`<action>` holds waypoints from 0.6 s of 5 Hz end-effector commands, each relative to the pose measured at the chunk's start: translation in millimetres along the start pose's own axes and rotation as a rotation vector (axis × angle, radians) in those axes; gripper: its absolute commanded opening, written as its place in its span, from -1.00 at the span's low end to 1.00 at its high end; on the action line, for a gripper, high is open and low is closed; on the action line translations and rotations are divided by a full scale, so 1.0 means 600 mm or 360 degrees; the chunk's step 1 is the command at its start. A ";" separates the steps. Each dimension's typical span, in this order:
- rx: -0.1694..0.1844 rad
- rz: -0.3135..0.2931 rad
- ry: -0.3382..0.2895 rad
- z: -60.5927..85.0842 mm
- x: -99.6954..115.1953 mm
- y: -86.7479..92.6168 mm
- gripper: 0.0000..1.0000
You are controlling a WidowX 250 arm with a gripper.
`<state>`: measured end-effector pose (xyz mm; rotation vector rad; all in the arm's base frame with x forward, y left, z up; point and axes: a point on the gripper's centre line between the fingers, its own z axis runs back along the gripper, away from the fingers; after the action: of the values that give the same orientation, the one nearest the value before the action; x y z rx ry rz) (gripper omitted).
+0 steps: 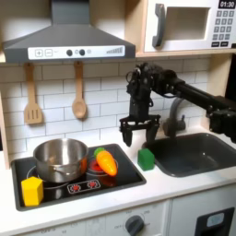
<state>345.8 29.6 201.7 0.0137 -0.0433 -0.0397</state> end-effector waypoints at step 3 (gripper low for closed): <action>0.0133 0.0133 -0.0056 0.012 0.023 0.071 1.00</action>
<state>360.3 72.7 211.3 0.0970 -0.0838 0.0488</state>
